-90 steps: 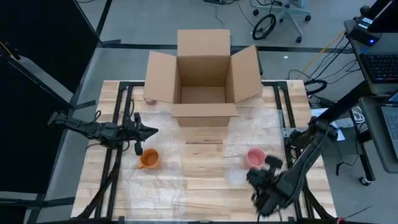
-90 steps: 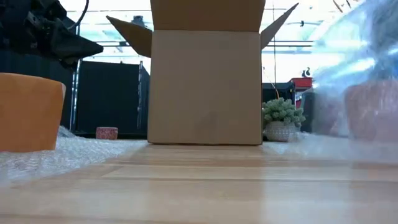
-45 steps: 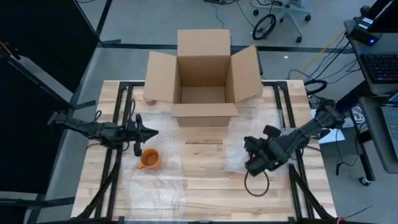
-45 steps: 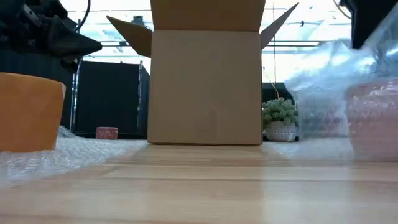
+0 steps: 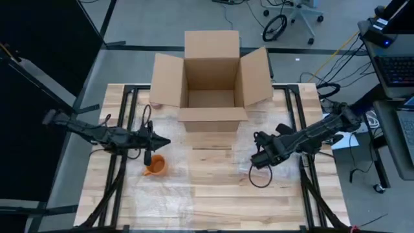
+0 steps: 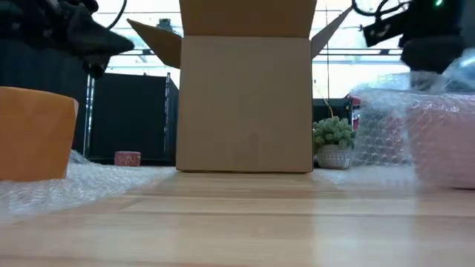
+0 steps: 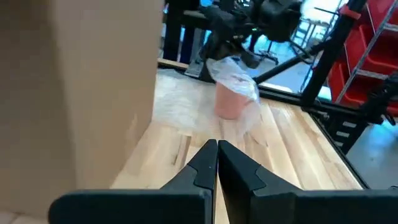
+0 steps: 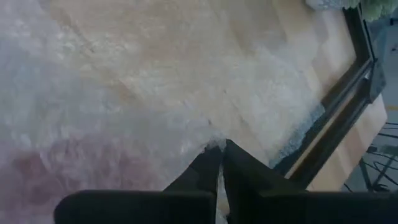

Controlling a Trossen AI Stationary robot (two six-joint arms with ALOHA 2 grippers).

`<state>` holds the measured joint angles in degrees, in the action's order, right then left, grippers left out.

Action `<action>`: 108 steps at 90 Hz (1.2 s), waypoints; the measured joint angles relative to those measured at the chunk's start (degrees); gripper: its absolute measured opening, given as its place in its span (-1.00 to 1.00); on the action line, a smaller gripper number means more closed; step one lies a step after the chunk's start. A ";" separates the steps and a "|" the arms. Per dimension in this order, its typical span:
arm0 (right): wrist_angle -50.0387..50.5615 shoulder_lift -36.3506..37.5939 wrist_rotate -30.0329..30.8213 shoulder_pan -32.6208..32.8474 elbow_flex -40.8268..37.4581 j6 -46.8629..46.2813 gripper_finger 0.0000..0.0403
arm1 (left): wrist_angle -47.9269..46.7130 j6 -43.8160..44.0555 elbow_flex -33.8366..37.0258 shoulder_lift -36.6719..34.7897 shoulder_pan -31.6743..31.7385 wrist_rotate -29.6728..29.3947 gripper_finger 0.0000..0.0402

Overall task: Wrap mug
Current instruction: Wrap the pink cup with bubble wrap

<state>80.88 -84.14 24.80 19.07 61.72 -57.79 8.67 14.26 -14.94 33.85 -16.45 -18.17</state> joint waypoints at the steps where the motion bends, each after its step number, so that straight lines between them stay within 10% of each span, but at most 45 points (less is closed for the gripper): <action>1: -0.19 0.00 0.02 -0.23 -0.05 0.29 -1.00 | -0.01 0.00 -0.30 0.47 -0.06 0.00 -1.00; 24: -5.52 0.00 -0.68 -3.49 -0.13 5.68 -0.90 | 0.09 0.46 -2.88 6.36 -0.09 0.02 -1.00; 68: -6.65 3.03 0.32 -10.10 0.37 13.45 0.14 | 4.59 0.44 -2.88 9.04 -0.09 0.02 -1.00; 108: -7.99 6.80 3.70 -20.14 0.39 17.40 0.26 | 4.53 0.46 -2.88 9.03 -0.09 0.02 -1.00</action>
<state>72.88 -77.34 28.50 -1.06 62.11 -40.40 13.20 14.72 -17.82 42.87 -16.53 -18.15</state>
